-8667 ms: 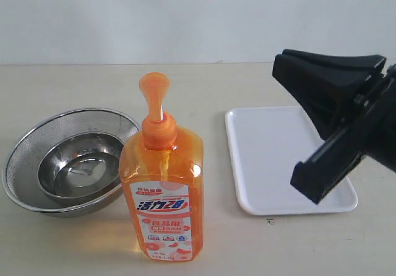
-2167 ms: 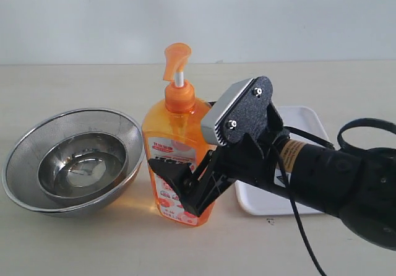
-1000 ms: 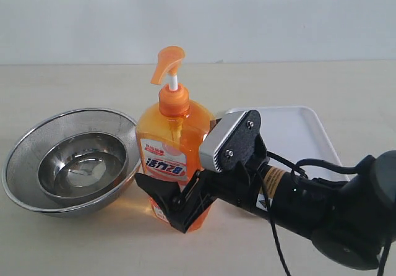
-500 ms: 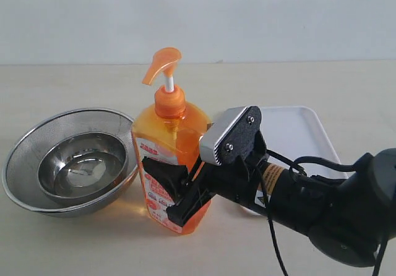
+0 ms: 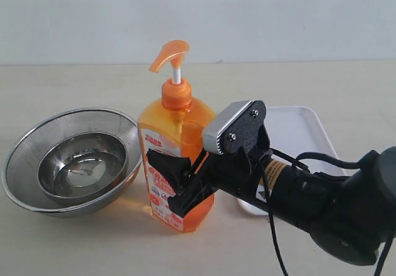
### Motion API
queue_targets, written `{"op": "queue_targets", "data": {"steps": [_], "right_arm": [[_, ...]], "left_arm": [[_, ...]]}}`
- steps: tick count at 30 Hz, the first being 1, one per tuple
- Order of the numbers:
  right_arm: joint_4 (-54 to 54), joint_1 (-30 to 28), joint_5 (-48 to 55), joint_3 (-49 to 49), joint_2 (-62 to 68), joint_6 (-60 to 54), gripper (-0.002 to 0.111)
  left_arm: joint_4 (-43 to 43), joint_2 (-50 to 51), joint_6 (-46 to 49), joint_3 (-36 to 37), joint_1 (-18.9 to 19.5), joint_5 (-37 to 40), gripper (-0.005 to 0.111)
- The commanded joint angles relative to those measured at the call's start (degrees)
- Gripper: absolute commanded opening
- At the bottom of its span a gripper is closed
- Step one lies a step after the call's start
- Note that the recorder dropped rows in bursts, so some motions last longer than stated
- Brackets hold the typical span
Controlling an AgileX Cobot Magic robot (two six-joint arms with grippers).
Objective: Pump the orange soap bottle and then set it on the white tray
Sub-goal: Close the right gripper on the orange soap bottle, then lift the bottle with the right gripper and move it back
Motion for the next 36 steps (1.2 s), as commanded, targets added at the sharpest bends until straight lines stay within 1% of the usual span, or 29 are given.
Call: {"op": "queue_targets", "data": {"steps": [1,4,6,8,10,12,15,16,20,24,26,29,36], "right_arm": [[3.51,0.05,-2.19,-1.40,-3.68,-2.80,0.000],[4.83,0.62,-1.96,-1.40,-5.36,-5.21,0.000],[9.99,2.00,-1.65,-1.40,-7.18,-8.91,0.000],[11.89,3.33,0.38,-2.27,-9.04,-11.28,0.000],[16.82,5.17,3.05,-4.33,-9.73,-13.46,0.000],[26.99,8.00,5.86,-7.74,-9.73,-20.90,0.000],[35.91,10.24,4.45,-9.80,-9.73,-24.37,0.000],[41.18,10.99,2.96,-10.39,-9.73,-26.01,0.000],[50.73,14.37,1.04,-12.16,-9.18,-26.05,0.000],[55.40,16.54,-0.13,-13.66,-7.73,-26.85,0.000],[58.06,17.85,-2.22,-14.42,-6.15,-28.95,0.000],[58.86,18.88,-3.62,-15.40,-3.45,-29.86,0.000],[59.33,18.88,-3.62,-16.07,1.59,-29.35,0.000]], "left_arm": [[0.01,-0.10,-0.58,0.15,0.02,-0.32,0.005],[0.01,-0.10,-0.58,0.15,0.02,-0.32,0.005],[0.01,-0.10,-0.58,0.15,0.02,-0.32,0.005],[0.01,-0.10,-0.58,0.15,0.02,-0.32,0.005],[0.01,-0.10,-0.58,0.15,0.02,-0.32,0.005],[0.01,-0.10,-0.58,0.15,0.02,-0.32,0.005],[0.01,-0.10,-0.58,0.15,0.02,-0.32,0.005],[0.01,-0.10,-0.58,0.15,0.02,-0.32,0.005],[0.01,-0.10,-0.58,0.15,0.02,-0.32,0.005],[0.01,-0.10,-0.58,0.15,0.02,-0.32,0.005],[0.01,-0.10,-0.58,0.15,0.02,-0.32,0.005],[0.01,-0.10,-0.58,0.15,0.02,-0.32,0.005],[0.01,-0.10,-0.58,0.15,0.02,-0.32,0.005]]}}
